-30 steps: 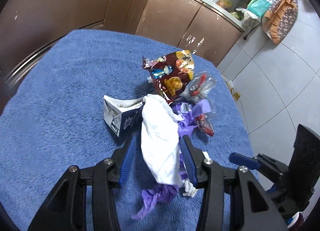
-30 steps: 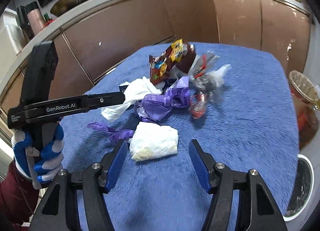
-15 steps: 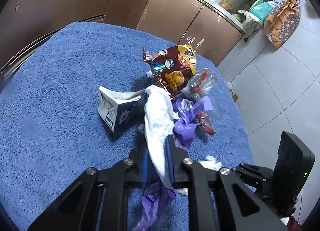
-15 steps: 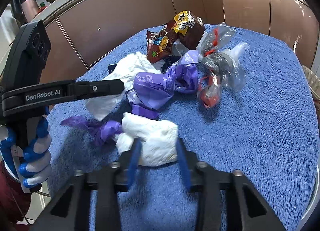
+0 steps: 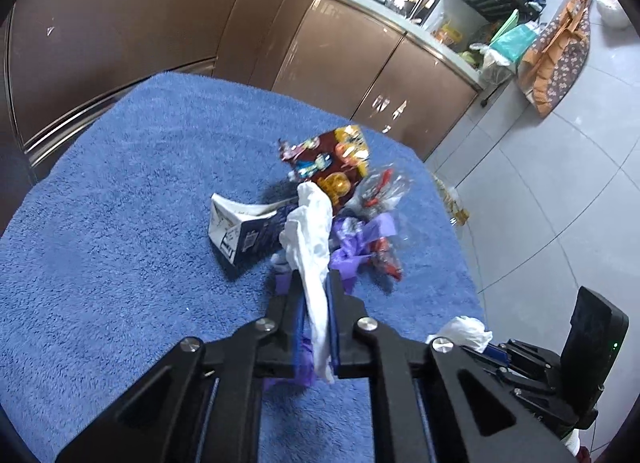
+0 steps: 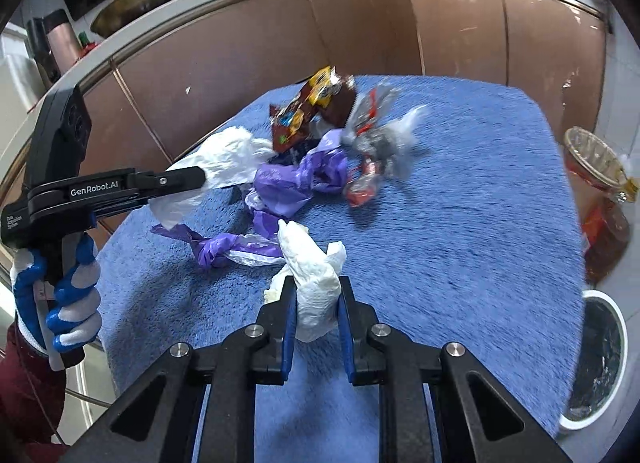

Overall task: Collect trash
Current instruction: 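Grasp a white tissue with the left tool while the right tool grasps another white tissue, then carry both tissues to the white bin and open both tools over it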

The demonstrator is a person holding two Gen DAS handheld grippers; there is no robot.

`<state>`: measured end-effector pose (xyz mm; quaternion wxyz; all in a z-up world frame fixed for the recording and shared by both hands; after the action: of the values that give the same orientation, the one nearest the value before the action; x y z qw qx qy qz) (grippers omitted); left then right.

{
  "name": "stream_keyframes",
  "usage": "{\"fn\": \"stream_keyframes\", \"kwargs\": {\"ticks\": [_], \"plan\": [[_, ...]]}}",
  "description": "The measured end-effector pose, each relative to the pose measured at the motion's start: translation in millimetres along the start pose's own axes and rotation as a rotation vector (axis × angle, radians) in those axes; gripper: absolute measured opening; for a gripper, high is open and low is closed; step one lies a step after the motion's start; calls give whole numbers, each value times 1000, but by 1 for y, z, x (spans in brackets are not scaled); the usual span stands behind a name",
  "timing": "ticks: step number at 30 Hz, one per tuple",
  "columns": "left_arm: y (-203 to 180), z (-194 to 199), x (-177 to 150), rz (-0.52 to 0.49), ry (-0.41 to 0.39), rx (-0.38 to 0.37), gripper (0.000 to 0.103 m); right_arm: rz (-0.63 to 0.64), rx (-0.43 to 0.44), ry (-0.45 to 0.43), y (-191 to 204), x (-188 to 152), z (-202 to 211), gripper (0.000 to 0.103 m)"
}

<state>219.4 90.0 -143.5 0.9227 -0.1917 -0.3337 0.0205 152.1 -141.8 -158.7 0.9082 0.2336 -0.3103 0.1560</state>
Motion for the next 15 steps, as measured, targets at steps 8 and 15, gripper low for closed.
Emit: {"fn": "stream_keyframes", "kwargs": {"ticks": [8,15], "plan": [[-16,35,1,-17,-56,-4,9,-44,-65,-98,-9,3,57,18],[-36,66,-2,-55,-89,-5,9,-127,-117,-192,-32,-16,108,18]]}}
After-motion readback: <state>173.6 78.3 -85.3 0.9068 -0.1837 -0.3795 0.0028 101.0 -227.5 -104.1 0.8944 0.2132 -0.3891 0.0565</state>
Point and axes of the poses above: each gripper's, at about its wrist camera, not at the fingertips, and z roughly against the way its jaws point, y to its left, x to its top, the point moved 6 cm from there along -z, roughly the way its jaws point, and after that the axes turned 5 degrees about x, right-handed, at the moved point
